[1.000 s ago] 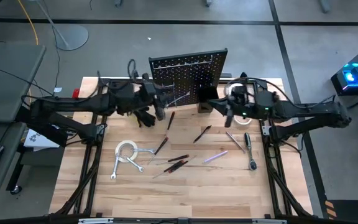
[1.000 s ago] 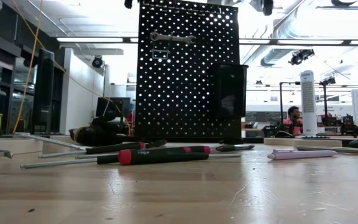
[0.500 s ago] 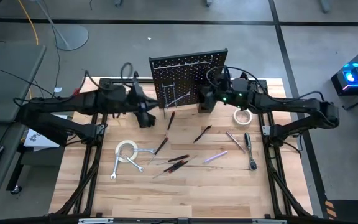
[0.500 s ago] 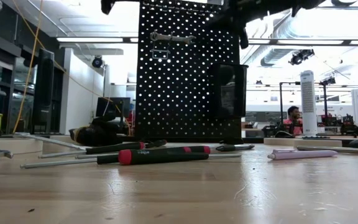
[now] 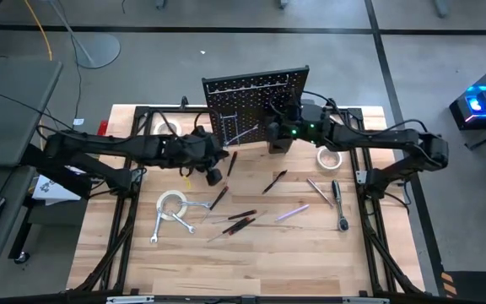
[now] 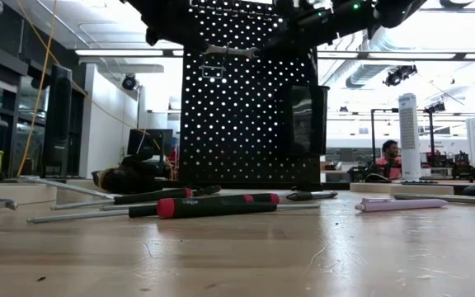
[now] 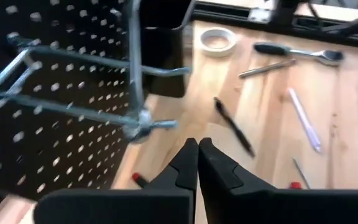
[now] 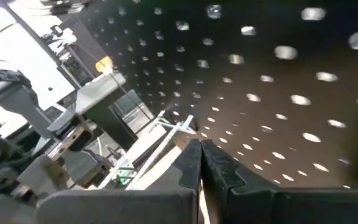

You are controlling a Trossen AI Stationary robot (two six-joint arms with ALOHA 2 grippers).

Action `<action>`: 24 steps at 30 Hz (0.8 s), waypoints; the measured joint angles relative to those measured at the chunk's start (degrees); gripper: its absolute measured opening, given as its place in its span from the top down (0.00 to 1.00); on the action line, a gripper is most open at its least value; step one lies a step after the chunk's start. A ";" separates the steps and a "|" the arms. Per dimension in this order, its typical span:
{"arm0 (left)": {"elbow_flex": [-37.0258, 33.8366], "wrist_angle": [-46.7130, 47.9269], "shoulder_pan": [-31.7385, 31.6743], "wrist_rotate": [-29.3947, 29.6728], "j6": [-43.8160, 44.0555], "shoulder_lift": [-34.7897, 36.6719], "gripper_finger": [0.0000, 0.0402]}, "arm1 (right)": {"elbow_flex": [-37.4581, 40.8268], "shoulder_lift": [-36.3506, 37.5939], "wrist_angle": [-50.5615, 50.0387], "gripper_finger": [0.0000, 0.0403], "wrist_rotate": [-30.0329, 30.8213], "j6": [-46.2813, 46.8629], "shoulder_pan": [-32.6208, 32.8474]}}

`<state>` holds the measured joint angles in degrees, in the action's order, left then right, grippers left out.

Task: Hang tools onto peg board
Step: Hang the silver wrench on the peg board

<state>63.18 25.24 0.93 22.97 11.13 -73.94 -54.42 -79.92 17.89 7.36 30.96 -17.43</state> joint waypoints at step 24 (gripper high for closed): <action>-0.02 0.67 -0.27 6.55 0.71 1.10 1.00 | -10.09 -5.58 -15.37 1.00 -1.52 -6.58 -0.22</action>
<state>63.16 25.91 0.66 29.52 11.84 -72.84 -64.51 -85.49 2.52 5.84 24.38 -17.65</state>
